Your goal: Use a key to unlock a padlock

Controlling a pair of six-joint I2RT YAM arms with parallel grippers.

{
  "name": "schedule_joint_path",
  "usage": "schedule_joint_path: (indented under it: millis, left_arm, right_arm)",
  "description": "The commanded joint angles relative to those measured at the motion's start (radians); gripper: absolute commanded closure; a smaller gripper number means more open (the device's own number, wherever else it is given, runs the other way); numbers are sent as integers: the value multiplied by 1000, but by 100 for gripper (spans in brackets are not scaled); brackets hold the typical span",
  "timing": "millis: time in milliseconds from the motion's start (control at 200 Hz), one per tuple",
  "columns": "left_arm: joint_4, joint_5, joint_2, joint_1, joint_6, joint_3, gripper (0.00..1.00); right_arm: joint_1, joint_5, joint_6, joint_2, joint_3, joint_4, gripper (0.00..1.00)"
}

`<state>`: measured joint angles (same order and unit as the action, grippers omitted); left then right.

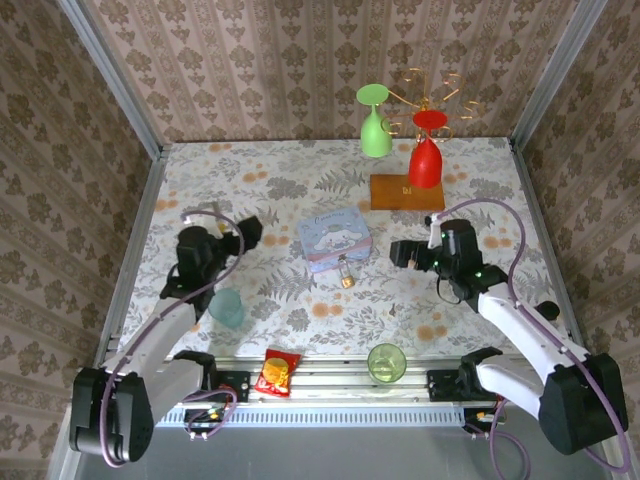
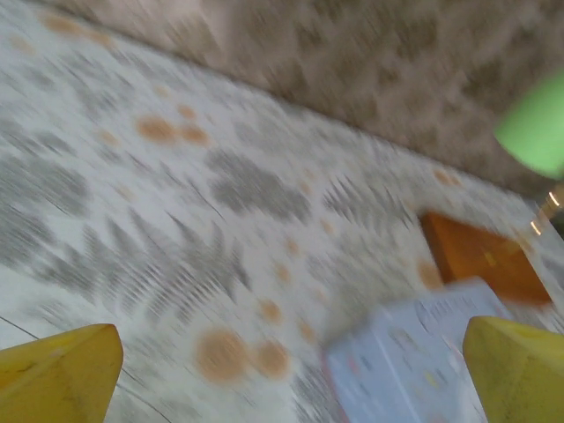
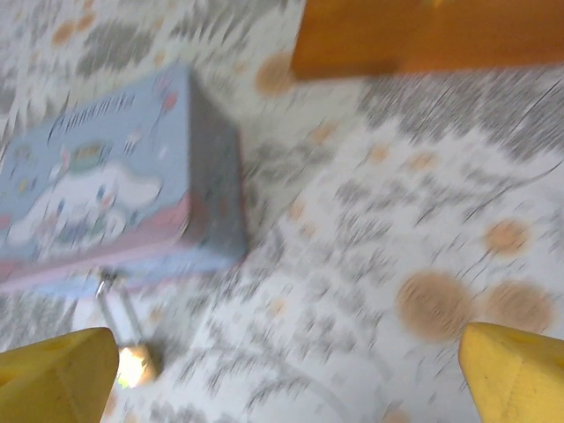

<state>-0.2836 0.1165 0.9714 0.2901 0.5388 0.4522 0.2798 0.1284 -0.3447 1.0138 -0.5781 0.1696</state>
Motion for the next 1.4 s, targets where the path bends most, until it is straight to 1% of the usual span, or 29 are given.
schedule_joint_path:
  millis: [0, 55, 135, 265, 365, 465, 505, 615, 685, 735, 875, 1040, 1155, 1250, 1340, 1395]
  left_arm:
    - [143, -57, -29, 191, 72, 20, 0]
    - [187, -125, -33, 287, 82, 35, 0]
    - [228, -200, -16, 385, 119, 48, 0]
    - [241, -246, 44, 475, 164, 58, 0]
    - [239, -277, 93, 521, 195, 65, 0]
    - [232, -289, 133, 546, 231, 77, 0]
    - [226, -298, 145, 562, 238, 85, 0]
    - [224, -313, 183, 590, 233, 113, 0]
    - [221, -313, 207, 599, 233, 128, 0]
    - [212, -314, 221, 606, 234, 132, 0]
    - [185, -304, 255, 612, 243, 143, 0]
    - [149, -305, 277, 621, 252, 137, 0]
    - [118, -301, 286, 620, 263, 119, 0]
    - [100, -299, 287, 620, 267, 106, 0]
    - [86, -298, 283, 621, 270, 99, 0]
    - [79, -298, 280, 621, 270, 95, 0]
  right_arm:
    - [82, -70, -78, -32, 41, 164, 1]
    - [134, -110, -99, -42, 58, 186, 2]
    - [202, -145, -120, -50, 78, 212, 6]
    - [287, -136, -149, -47, 117, 203, 13]
    - [361, -176, -168, -46, 123, 208, 18]
    - [387, -173, -185, -35, 128, 212, 25]
    - [391, -163, -196, -24, 132, 211, 30]
    - [406, -160, -214, -3, 132, 218, 37]
    - [409, -154, -222, 11, 133, 210, 46]
    - [409, -136, -213, 38, 129, 197, 50]
    - [409, -111, -197, 137, 88, 202, 53]
    - [427, -148, -198, 189, 63, 211, 55]
    - [442, -171, -198, 241, 35, 232, 59]
    - [482, -225, -211, 274, 15, 261, 61]
    - [532, -312, -244, 297, -6, 313, 64]
    - [566, -370, -259, 319, -28, 360, 65]
